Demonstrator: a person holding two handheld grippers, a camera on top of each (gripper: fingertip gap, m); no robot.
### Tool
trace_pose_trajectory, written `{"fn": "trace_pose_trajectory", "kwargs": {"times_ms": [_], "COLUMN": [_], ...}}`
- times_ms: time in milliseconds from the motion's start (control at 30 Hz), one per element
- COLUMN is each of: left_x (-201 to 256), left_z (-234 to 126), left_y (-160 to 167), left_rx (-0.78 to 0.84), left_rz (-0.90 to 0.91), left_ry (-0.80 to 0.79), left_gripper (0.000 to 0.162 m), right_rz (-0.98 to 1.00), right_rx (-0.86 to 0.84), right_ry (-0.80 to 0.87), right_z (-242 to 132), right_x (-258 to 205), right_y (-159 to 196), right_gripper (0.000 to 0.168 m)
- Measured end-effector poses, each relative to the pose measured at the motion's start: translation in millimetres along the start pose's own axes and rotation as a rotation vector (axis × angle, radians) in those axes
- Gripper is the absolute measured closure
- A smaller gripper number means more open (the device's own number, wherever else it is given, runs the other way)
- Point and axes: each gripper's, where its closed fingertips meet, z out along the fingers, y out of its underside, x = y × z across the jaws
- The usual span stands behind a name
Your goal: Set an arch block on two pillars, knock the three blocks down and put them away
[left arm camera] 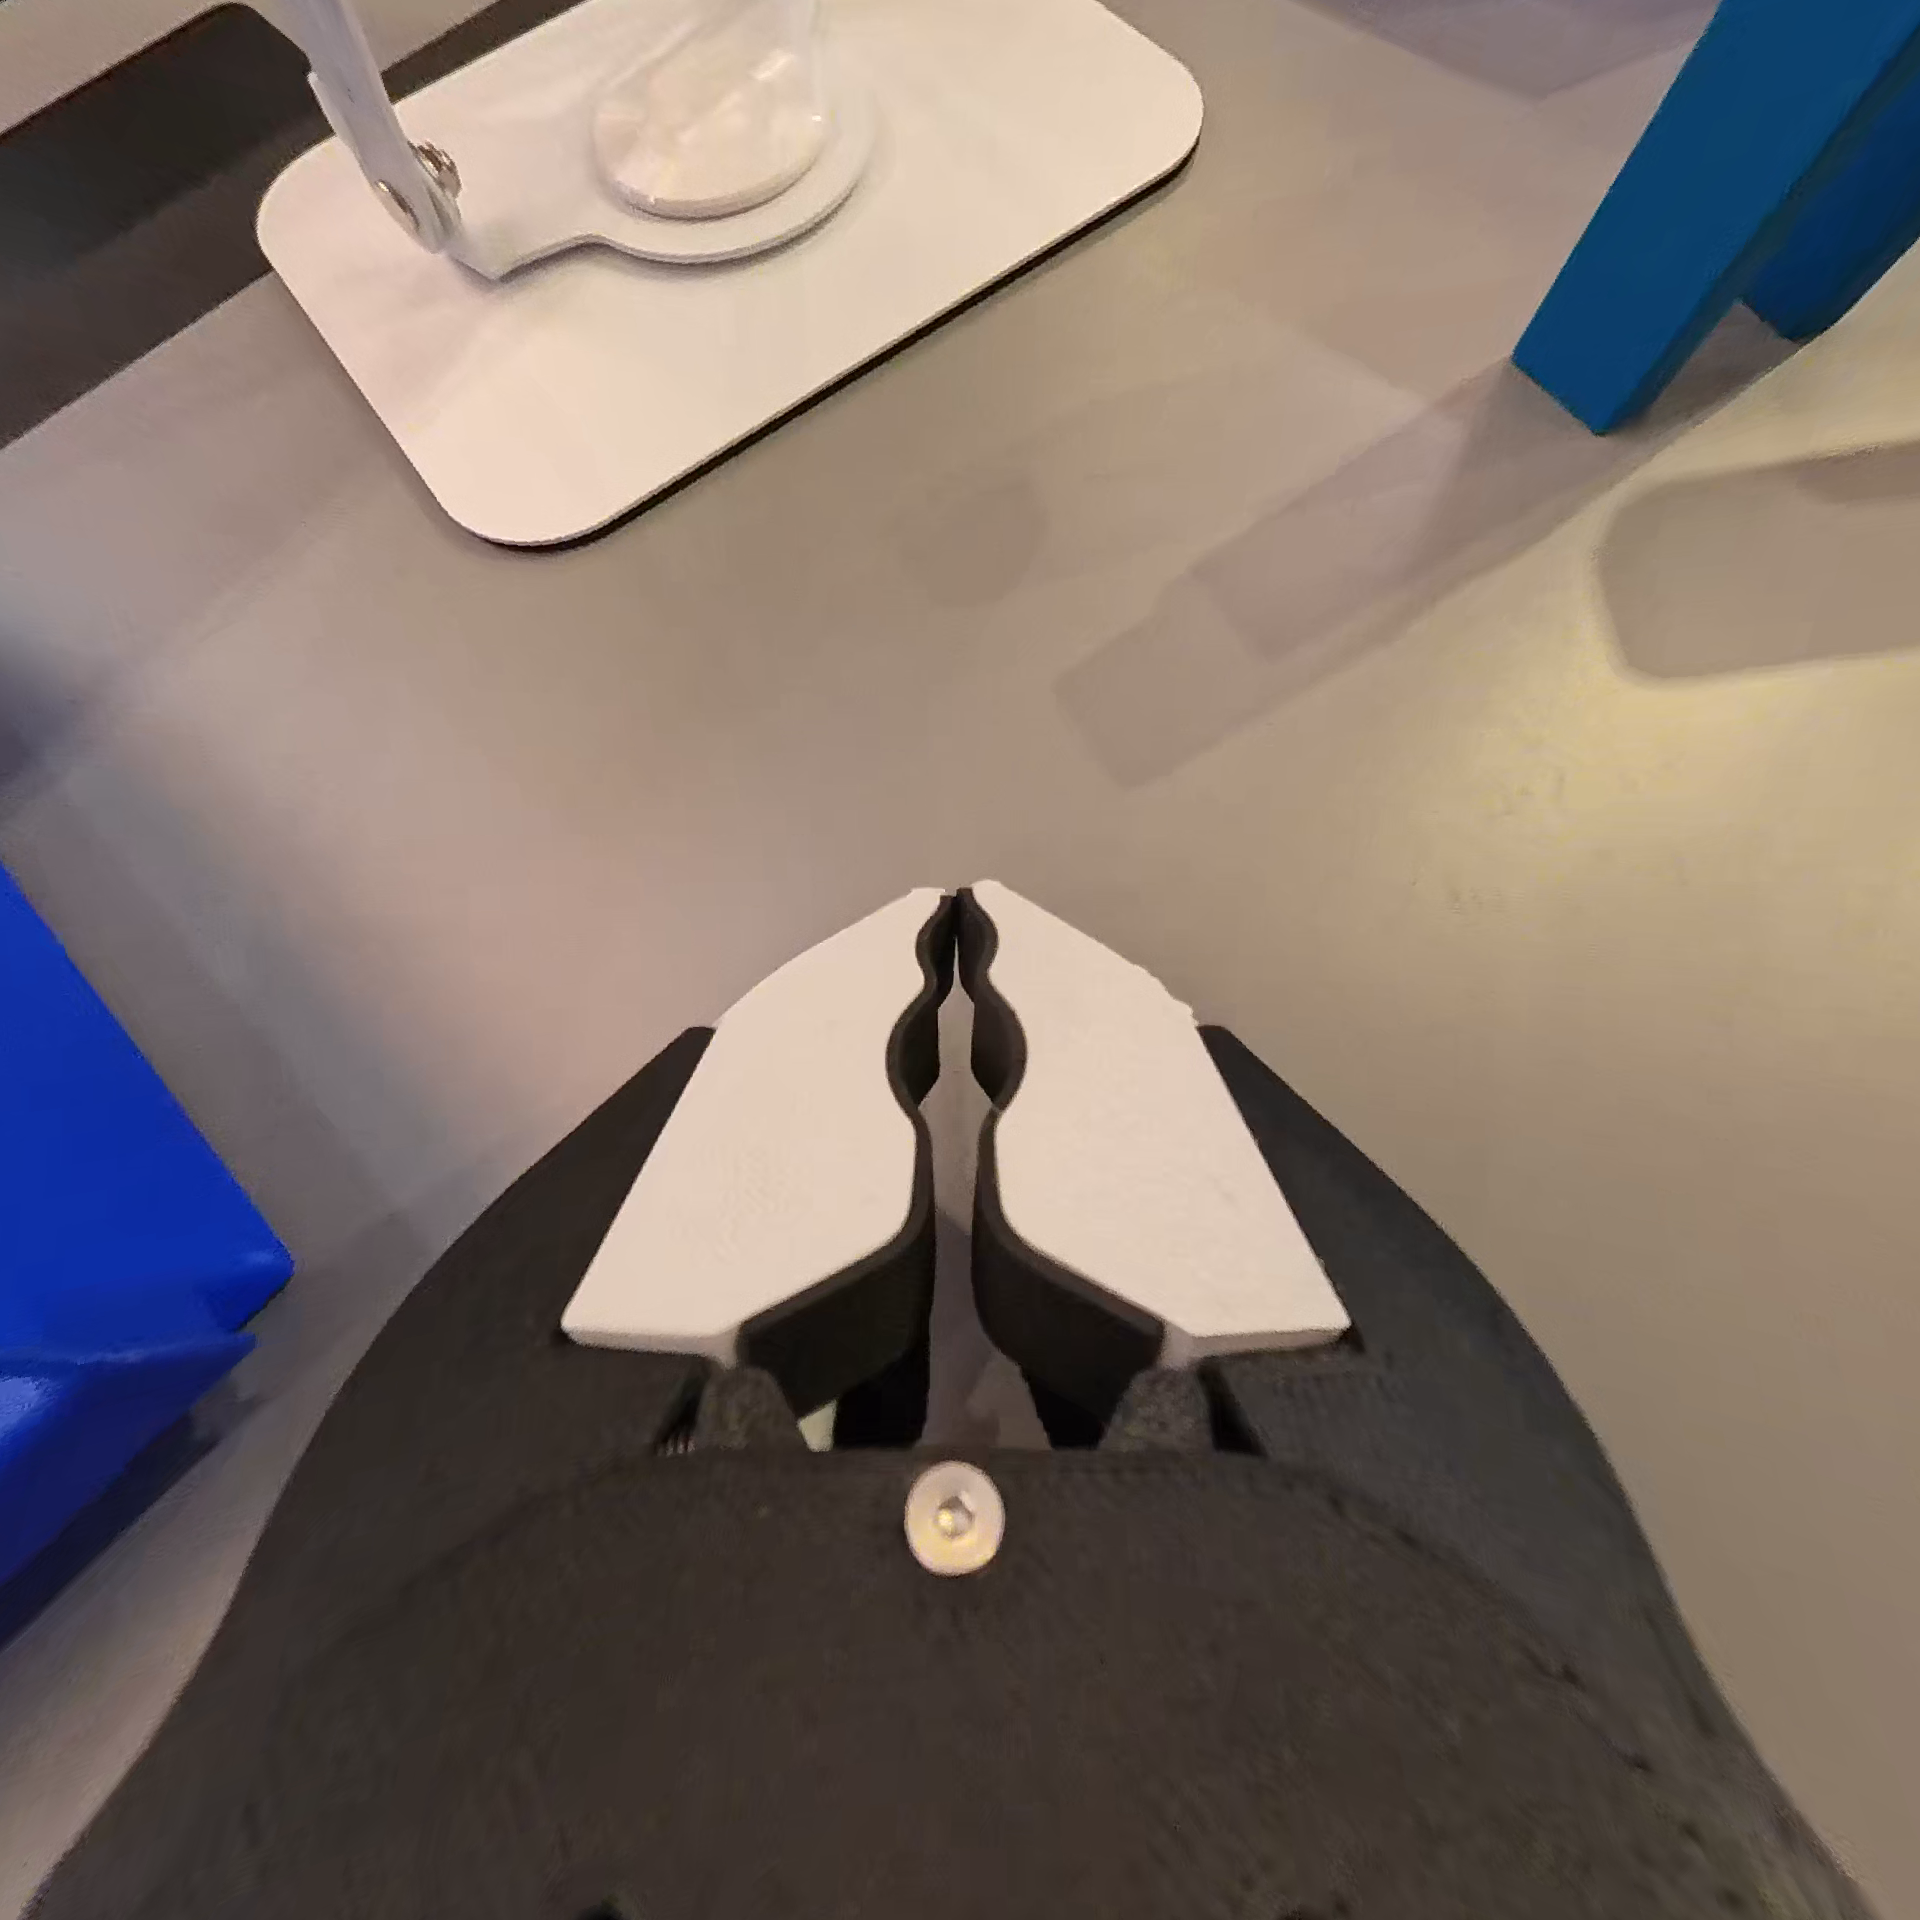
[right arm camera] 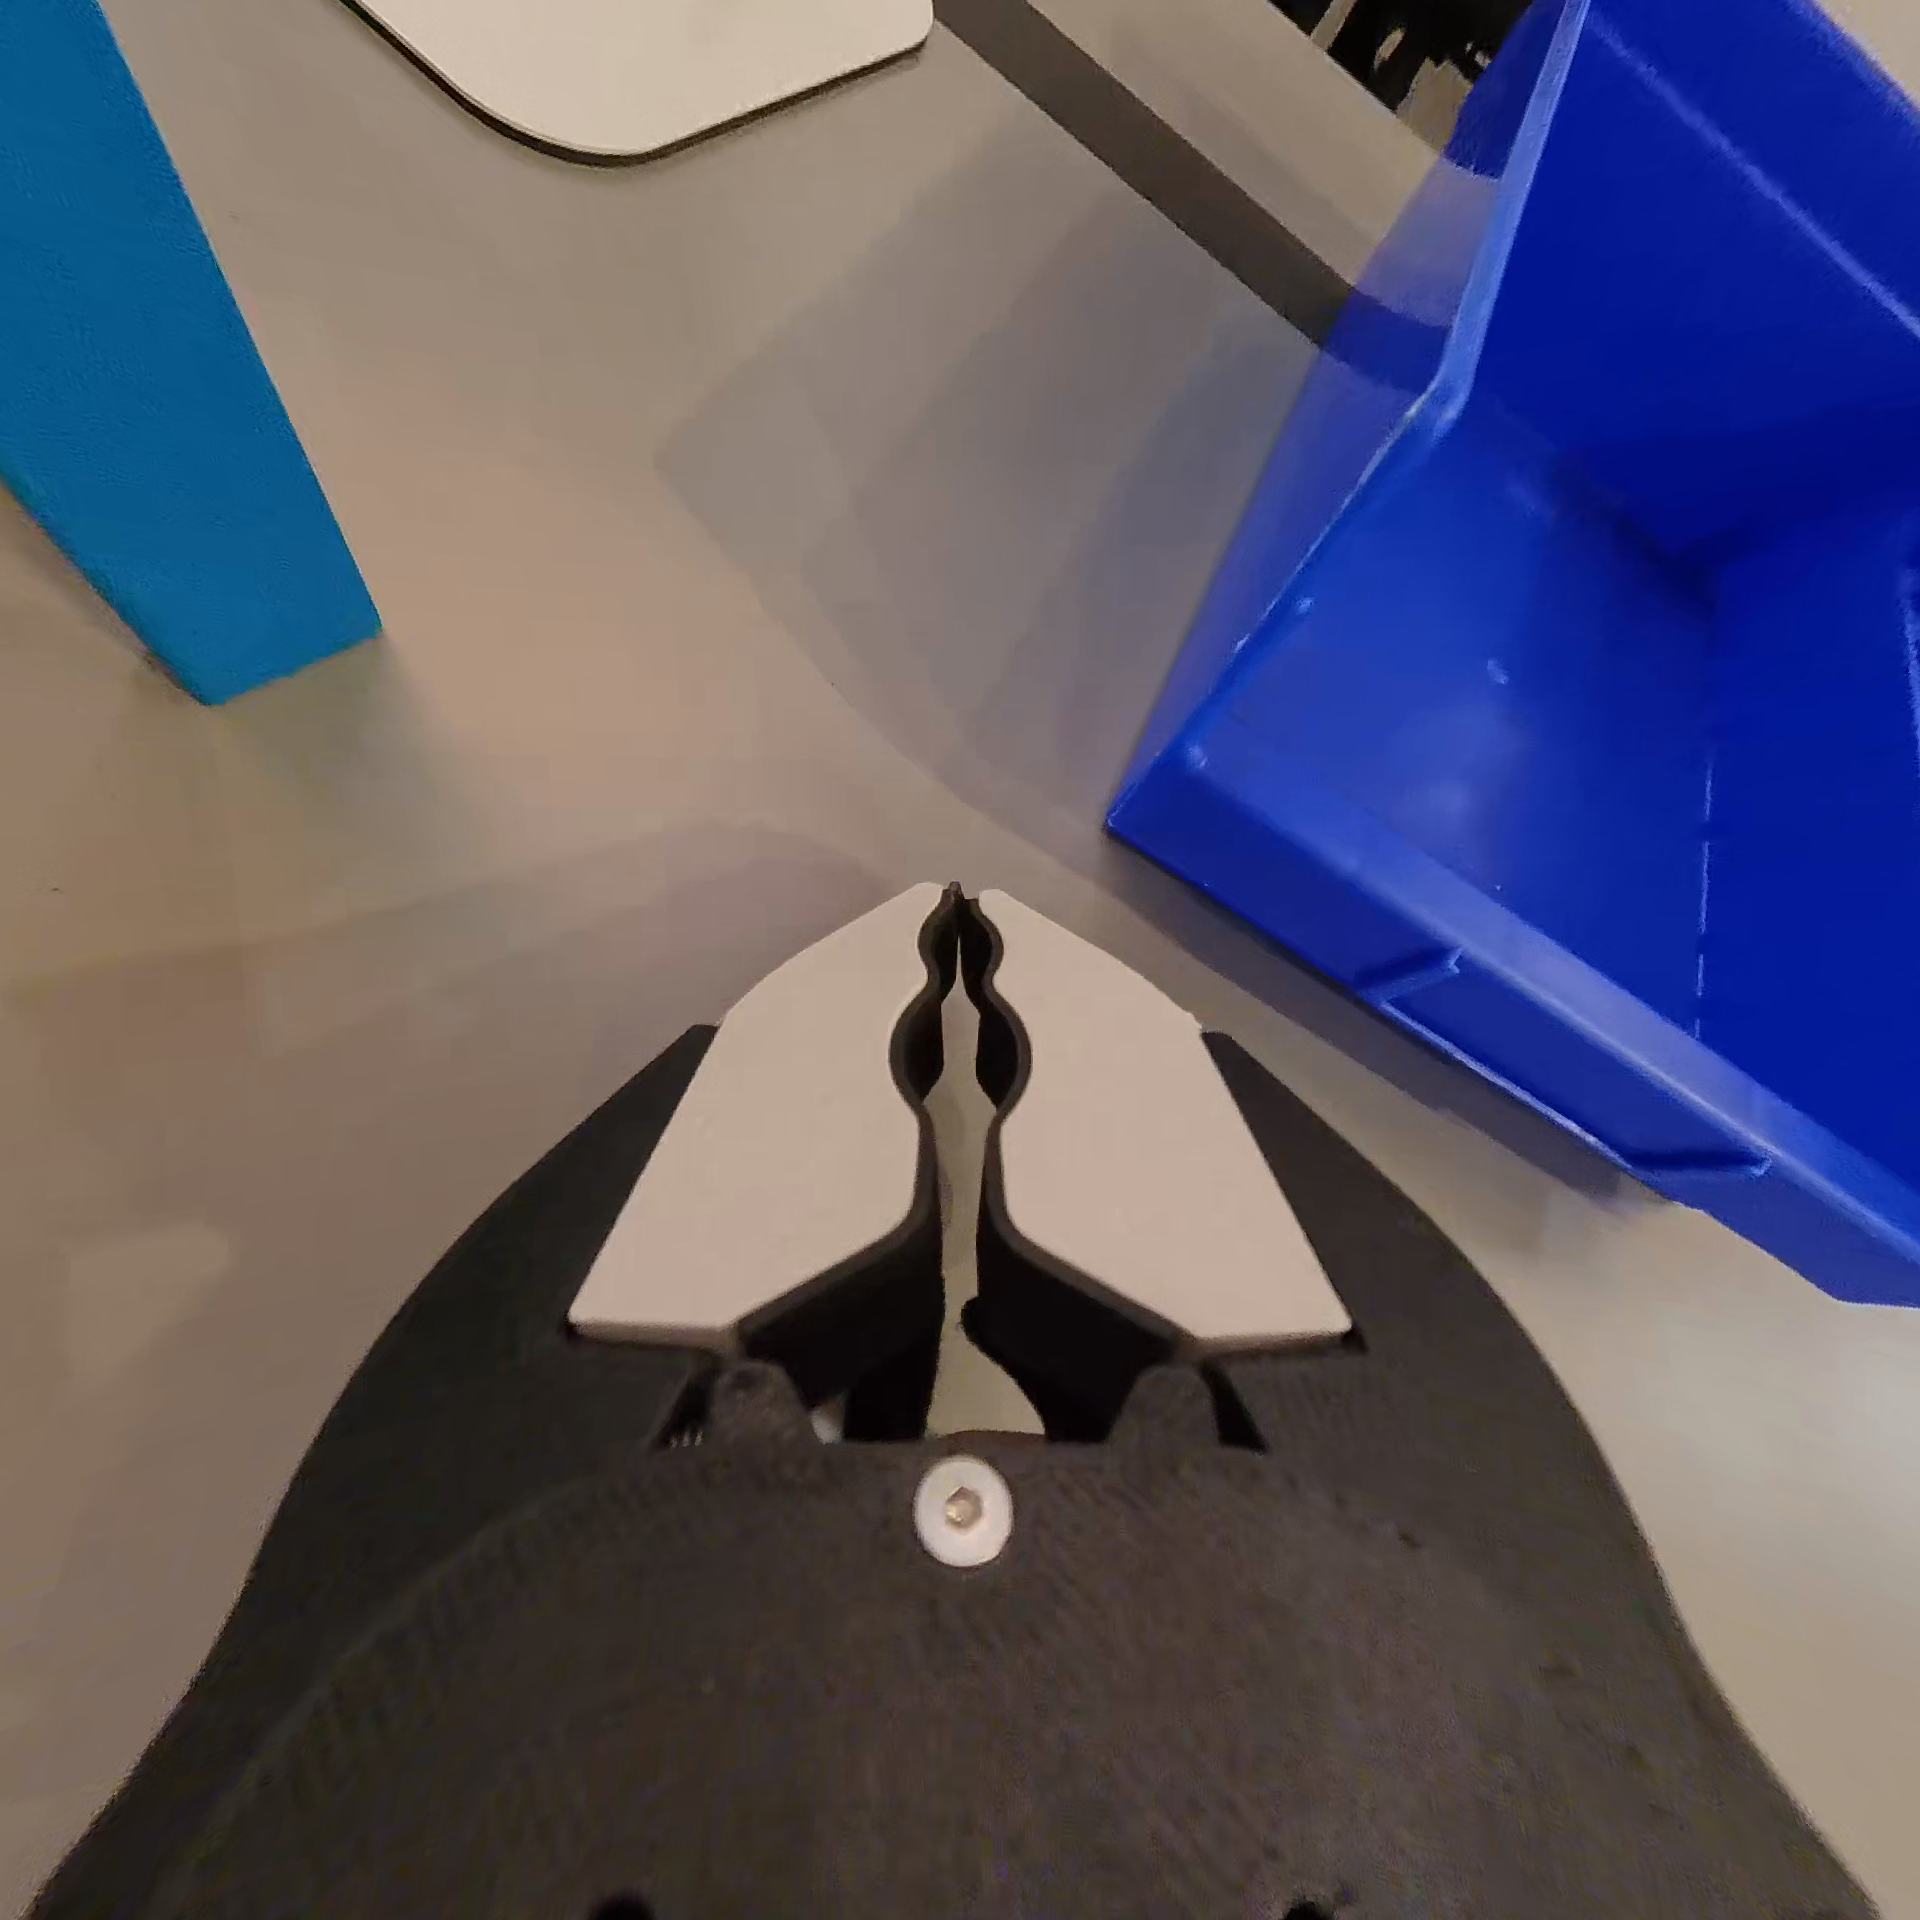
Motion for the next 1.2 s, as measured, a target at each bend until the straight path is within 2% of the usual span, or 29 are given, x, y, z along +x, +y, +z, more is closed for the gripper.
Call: {"fn": "trace_pose_trajectory", "kwargs": {"times_ms": [233, 400, 500, 633, 767, 833, 1000, 1100, 1133, 1200], "left_x": [-12, -28, -34, -37, -44, -48, -50, -48, -49, -51], "left_z": [-6, -33, -38, -39, -46, -50, -54, -53, -54, -57], "left_y": [4, -6, -5, -6, -7, -7, -10, -9, -10, -11], "left_rx": [-0.007, 0.115, 0.137, 0.155, 0.179, 0.193, 0.206, 0.195, 0.195, 0.206], "left_rz": [-0.016, -0.106, -0.146, -0.162, -0.163, -0.172, -0.177, -0.164, -0.157, -0.159], "left_ry": [-0.043, -0.065, -0.057, -0.048, -0.074, -0.082, -0.077, -0.080, -0.089, -0.095], "left_gripper": [0.162, 0.162, 0.162, 0.162, 0.162, 0.162, 0.162, 0.162, 0.162, 0.162], "right_rz": [0.154, 0.237, 0.195, 0.037, -0.052, -0.059, -0.071, -0.133, -0.160, -0.222], "right_rx": [0.024, 0.049, 0.055, 0.055, 0.060, 0.066, 0.076, 0.083, 0.098, 0.103], "right_ry": [-0.041, -0.006, -0.052, -0.135, -0.191, -0.213, -0.225, -0.315, -0.366, -0.493], "right_z": [-5, -21, -14, 12, 29, 29, 16, 2, -4, -17], "right_x": [13, 28, 1, -72, -122, -131, -118, -121, -126, -142], "right_y": [1, -10, -41, -94, -123, -126, -116, -106, -104, -99], "right_gripper": [0.168, 0.168, 0.168, 0.168, 0.168, 0.168, 0.168, 0.168, 0.165, 0.145]}}
